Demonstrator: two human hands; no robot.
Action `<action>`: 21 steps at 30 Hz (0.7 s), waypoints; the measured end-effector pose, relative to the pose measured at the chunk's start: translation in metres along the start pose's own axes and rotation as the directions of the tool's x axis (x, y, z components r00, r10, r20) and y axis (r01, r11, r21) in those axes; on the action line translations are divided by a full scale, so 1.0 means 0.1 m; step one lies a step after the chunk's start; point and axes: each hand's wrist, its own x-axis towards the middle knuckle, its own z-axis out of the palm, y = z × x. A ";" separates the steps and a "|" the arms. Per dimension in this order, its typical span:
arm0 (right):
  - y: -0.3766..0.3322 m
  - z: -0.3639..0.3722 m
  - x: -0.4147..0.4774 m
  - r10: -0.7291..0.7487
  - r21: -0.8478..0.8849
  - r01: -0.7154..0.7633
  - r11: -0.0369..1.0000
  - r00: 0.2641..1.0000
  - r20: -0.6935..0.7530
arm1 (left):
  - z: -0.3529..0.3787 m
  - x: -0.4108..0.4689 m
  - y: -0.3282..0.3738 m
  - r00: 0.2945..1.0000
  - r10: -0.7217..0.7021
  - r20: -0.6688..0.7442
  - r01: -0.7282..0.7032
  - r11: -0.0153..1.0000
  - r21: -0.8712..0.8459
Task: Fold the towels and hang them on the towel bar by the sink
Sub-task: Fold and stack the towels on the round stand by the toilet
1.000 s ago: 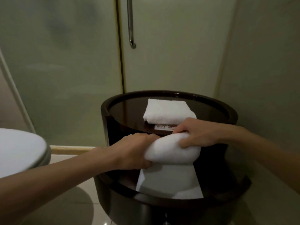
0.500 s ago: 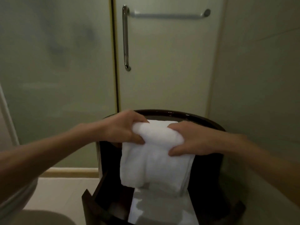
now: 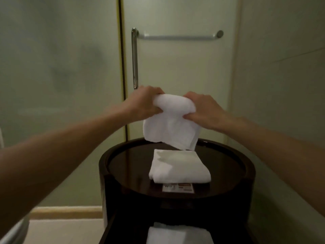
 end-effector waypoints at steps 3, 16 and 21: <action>0.11 0.40 -0.13 0.031 -0.094 -0.040 0.995 0.996 -0.089 | 0.41 -0.15 -0.04 0.997 -0.071 -0.012 0.072 0.989 0.126; 0.30 0.96 -1.03 0.026 -0.142 0.003 0.990 0.979 0.202 | 1.02 -1.11 -0.07 0.882 -0.036 0.470 0.056 0.998 -0.028; 0.31 0.89 -1.11 -0.004 -0.136 0.036 0.990 0.973 0.229 | 1.08 -1.13 0.00 0.867 -0.019 0.498 0.044 0.998 -0.040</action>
